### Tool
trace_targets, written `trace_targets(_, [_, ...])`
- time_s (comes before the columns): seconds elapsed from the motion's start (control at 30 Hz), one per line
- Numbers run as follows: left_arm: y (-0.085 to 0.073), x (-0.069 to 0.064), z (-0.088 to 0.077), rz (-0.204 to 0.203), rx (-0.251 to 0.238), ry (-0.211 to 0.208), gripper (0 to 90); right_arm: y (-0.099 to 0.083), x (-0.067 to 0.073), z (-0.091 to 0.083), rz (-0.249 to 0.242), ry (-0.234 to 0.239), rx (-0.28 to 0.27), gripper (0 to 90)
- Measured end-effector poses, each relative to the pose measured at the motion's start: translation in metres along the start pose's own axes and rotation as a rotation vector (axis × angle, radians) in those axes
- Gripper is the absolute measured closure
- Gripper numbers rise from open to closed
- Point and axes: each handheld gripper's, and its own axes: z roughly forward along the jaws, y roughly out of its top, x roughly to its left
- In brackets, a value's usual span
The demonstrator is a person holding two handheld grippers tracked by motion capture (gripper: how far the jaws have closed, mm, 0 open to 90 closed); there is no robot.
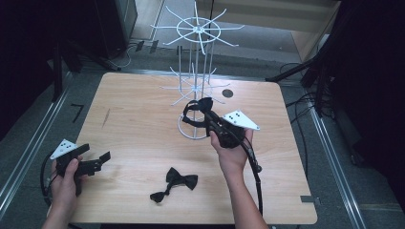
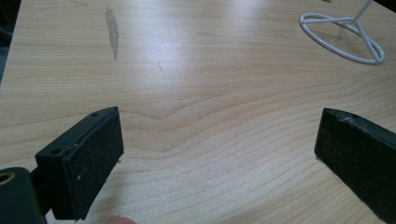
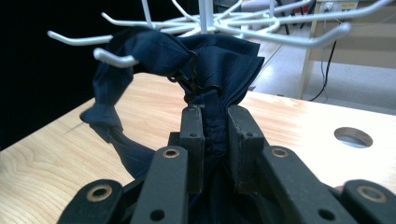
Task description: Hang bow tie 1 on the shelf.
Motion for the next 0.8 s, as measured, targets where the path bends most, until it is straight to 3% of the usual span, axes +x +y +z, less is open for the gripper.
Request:
trace_targets(0.2, [0.0,0.0,0.0,0.0,0.0,0.0,1.6,-0.01,-0.003,0.007,-0.003,-0.004,0.049,78.2])
trace_targets(0.47, [0.0,0.0,0.0,-0.001,0.001,-0.002,1.6,-0.015,-0.007,0.012,0.029,-0.001,0.057,77.0])
trace_targets(0.8, [0.0,0.0,0.0,-0.001,0.0,-0.002,1.6,-0.021,-0.014,0.006,0.053,0.014,0.066,63.2])
